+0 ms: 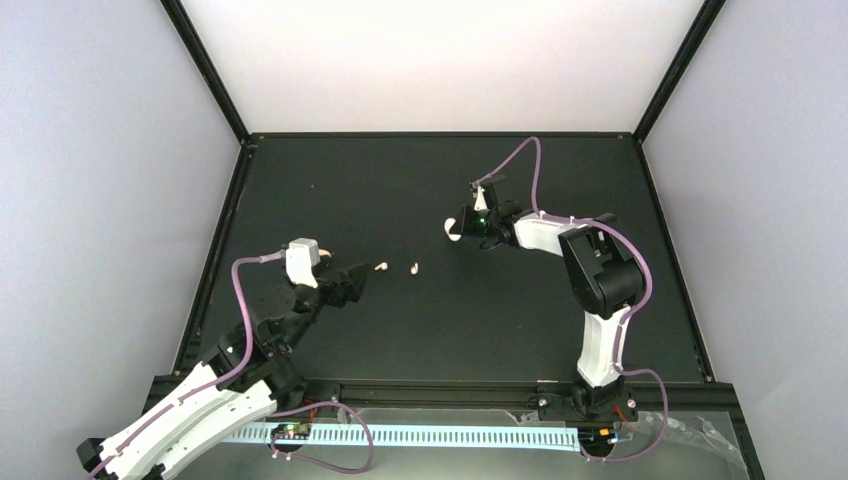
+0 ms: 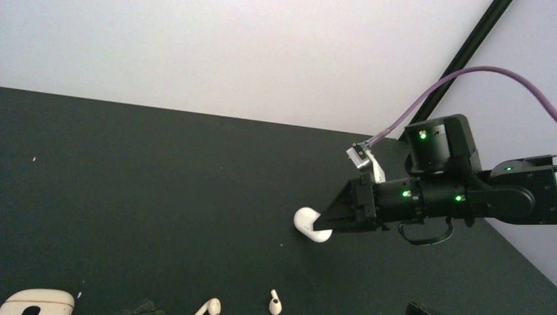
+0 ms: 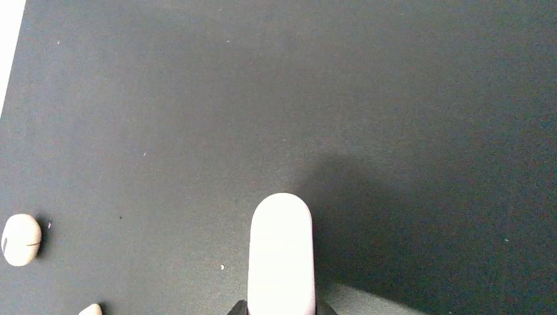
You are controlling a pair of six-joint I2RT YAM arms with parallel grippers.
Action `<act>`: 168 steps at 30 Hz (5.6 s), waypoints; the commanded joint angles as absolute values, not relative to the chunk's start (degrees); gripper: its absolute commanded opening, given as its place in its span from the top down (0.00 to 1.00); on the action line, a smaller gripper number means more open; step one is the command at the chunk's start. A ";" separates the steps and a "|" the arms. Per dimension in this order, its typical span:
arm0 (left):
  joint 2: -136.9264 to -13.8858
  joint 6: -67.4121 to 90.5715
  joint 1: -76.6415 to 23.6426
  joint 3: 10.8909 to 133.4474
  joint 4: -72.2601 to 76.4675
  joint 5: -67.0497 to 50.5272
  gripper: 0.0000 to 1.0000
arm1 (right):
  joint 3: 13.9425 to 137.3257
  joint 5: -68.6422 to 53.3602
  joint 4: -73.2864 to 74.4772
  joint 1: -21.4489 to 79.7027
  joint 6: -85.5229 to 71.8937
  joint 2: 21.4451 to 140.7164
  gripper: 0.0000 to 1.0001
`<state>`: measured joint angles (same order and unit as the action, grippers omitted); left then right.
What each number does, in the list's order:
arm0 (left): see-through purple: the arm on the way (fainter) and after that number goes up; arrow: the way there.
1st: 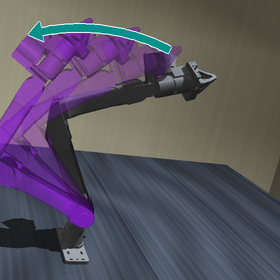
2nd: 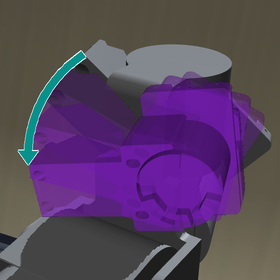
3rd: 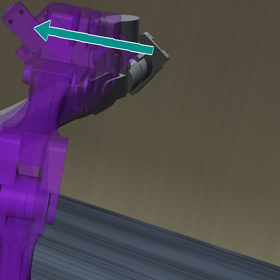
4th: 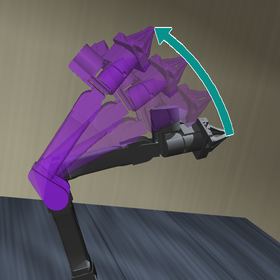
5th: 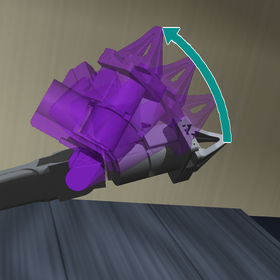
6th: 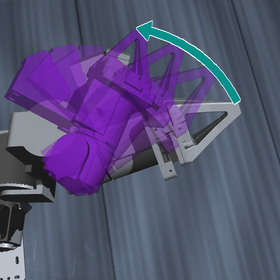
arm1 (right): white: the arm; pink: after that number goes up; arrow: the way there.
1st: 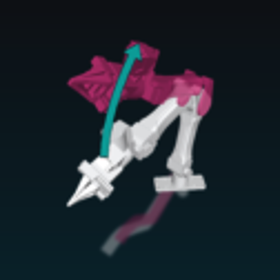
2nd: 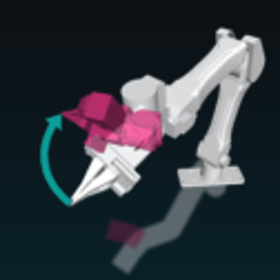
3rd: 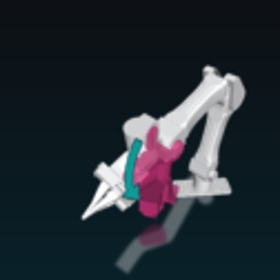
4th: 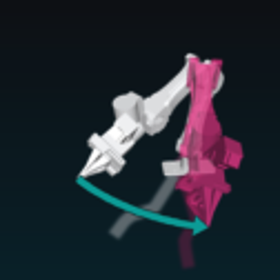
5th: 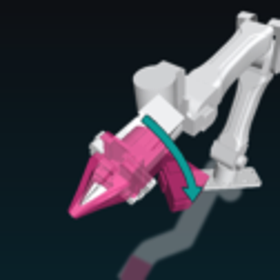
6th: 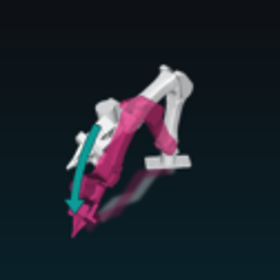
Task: Insert the wireless bluetooth earbuds into the charging case
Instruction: Place the charging case at the center of the board, then pick up the charging case at the center of the board.
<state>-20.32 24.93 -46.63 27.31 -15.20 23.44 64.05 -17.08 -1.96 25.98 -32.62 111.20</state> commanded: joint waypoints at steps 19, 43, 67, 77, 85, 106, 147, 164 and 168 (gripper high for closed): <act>-34.98 29.63 -42.19 38.76 -30.20 29.11 0.01 | 50.53 -9.23 -2.68 26.73 -35.82 90.85 0.47; -86.03 25.38 -0.66 51.20 -20.69 2.31 0.03 | 43.09 -11.79 1.89 48.05 -31.07 63.82 0.47; -97.47 26.53 -2.76 54.32 -24.90 3.64 0.51 | 47.54 -11.40 6.40 48.02 -27.28 63.10 0.46; -91.59 30.45 -9.51 48.62 -23.64 1.70 0.56 | 45.54 -10.75 5.80 48.04 -27.48 63.16 0.46; -83.84 40.80 -18.17 37.99 -22.03 0.32 0.56 | 44.82 -11.43 5.29 48.07 -27.49 65.31 0.46; -53.24 45.01 -32.79 45.55 -41.64 15.31 0.01 | 47.26 -10.66 6.73 59.13 -16.95 79.91 0.44; -15.56 32.59 -32.87 43.75 -45.75 19.60 0.01 | 78.34 1.14 20.31 66.40 -5.19 118.18 0.33; -15.35 32.64 -32.85 41.96 -44.51 17.60 0.01 | 70.31 4.97 13.97 66.53 -5.74 109.12 0.61; -16.00 32.22 -32.84 39.86 -39.94 13.56 0.01 | 63.21 7.83 11.87 66.51 -6.46 98.35 0.63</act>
